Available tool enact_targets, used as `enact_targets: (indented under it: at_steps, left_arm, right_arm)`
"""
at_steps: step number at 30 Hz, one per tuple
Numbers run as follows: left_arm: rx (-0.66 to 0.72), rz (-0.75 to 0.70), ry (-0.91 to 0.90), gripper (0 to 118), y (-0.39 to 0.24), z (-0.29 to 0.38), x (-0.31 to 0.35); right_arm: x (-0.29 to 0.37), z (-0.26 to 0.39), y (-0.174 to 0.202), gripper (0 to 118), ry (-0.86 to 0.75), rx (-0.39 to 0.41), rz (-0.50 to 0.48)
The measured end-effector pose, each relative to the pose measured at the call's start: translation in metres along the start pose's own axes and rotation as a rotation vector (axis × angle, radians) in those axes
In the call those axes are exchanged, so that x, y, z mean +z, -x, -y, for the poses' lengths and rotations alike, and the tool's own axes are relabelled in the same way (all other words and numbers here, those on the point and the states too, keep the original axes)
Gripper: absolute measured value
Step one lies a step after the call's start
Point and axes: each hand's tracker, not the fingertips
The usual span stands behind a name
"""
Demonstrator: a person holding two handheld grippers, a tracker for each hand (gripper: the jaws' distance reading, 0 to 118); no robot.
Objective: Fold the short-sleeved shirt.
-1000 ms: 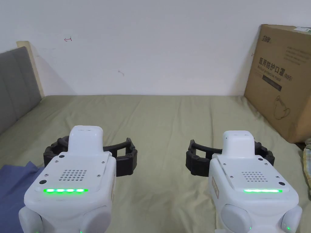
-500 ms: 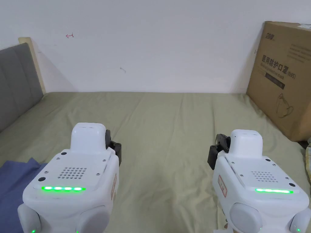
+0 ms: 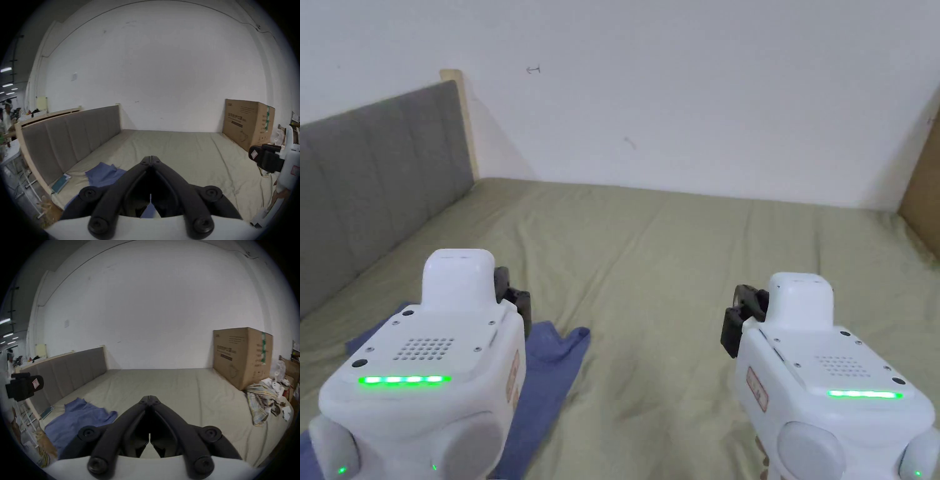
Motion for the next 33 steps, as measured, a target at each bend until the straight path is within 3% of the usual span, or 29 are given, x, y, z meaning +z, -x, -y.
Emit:
enact_targets:
  at_steps: [6,9,17,18,19,20,21,22,30,33]
  left_arm:
    - [0.043,-0.151,0.04,0,0.056,0.006,0.014]
    - [0.06,-0.203,0.09,0,0.074,0.013,0.01]
    - [0.041,-0.102,0.333,2,0.093,0.052,-0.055]
    - [0.051,-0.064,0.367,14,0.095,0.061,-0.067]
    - [0.044,-0.052,0.418,40,0.097,0.069,-0.078]
    - [0.042,-0.04,0.433,80,0.096,0.078,-0.087]
    - [0.053,-0.033,0.461,103,0.098,0.088,-0.098]
    - [0.06,-0.041,0.515,116,0.099,0.098,-0.111]
    - [0.124,-0.04,0.741,116,0.107,0.165,-0.184]
    - [0.121,-0.011,0.863,108,0.103,0.194,-0.209]
  right_arm:
    - [-0.024,0.005,0.058,0,0.051,0.014,-0.182]
    - [-0.027,0.008,0.081,0,0.065,0.072,-0.232]
    - [-0.039,0.021,0.091,0,0.135,0.104,-0.26]
    - [-0.04,0.023,0.089,0,0.143,0.097,-0.259]
    - [-0.042,0.025,0.087,0,0.152,0.09,-0.258]
    - [-0.044,0.027,0.085,0,0.162,0.087,-0.257]
    - [-0.046,0.029,0.084,0,0.172,0.086,-0.252]
    - [-0.048,0.032,0.083,0,0.186,0.088,-0.245]
    - [-0.081,0.055,0.073,0,0.284,0.075,-0.21]
    - [-0.093,0.063,0.073,0,0.32,0.092,-0.193]
